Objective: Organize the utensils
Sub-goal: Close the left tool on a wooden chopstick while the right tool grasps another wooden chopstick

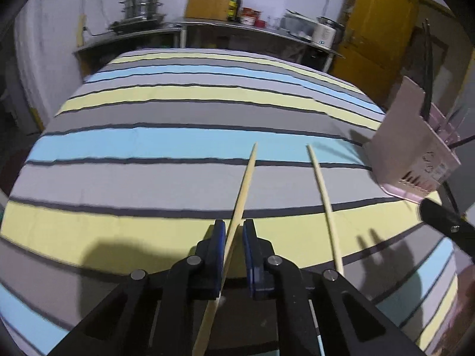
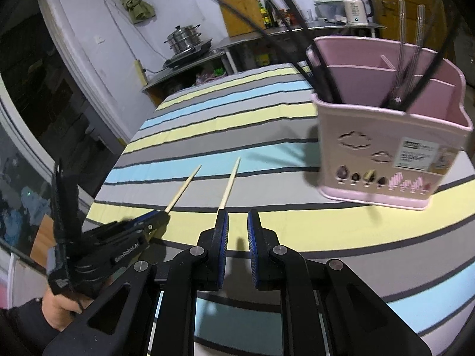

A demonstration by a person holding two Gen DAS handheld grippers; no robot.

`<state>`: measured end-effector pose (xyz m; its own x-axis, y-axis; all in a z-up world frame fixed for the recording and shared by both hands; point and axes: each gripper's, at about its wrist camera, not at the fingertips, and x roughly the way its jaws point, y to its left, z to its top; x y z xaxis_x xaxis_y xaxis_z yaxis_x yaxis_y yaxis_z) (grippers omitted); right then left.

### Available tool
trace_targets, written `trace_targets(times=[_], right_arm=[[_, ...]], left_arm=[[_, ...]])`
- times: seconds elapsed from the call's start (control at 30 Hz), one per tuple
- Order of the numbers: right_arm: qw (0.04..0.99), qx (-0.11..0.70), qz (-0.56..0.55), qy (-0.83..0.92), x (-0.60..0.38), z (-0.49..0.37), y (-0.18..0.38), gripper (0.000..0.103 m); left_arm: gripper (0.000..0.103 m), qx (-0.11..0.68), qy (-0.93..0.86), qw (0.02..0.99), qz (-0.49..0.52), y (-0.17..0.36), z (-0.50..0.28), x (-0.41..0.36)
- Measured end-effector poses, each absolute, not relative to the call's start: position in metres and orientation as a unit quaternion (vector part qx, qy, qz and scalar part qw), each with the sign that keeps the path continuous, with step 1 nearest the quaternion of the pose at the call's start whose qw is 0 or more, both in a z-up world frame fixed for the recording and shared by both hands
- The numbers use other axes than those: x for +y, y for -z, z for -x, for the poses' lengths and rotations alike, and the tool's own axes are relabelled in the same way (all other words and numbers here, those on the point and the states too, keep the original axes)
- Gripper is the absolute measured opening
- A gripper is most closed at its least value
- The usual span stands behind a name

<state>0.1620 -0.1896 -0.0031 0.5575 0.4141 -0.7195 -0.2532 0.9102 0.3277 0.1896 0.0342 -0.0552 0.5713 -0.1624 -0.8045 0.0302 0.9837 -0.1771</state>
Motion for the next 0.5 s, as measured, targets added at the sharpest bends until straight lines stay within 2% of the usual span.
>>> trace_targets(times=[0.5], right_arm=[[0.863,0.461,-0.072,-0.193,-0.153,-0.209,0.036,0.013]], left_arm=[[0.013,0.458,0.129,0.879,-0.004,0.057,-0.247,0.020]])
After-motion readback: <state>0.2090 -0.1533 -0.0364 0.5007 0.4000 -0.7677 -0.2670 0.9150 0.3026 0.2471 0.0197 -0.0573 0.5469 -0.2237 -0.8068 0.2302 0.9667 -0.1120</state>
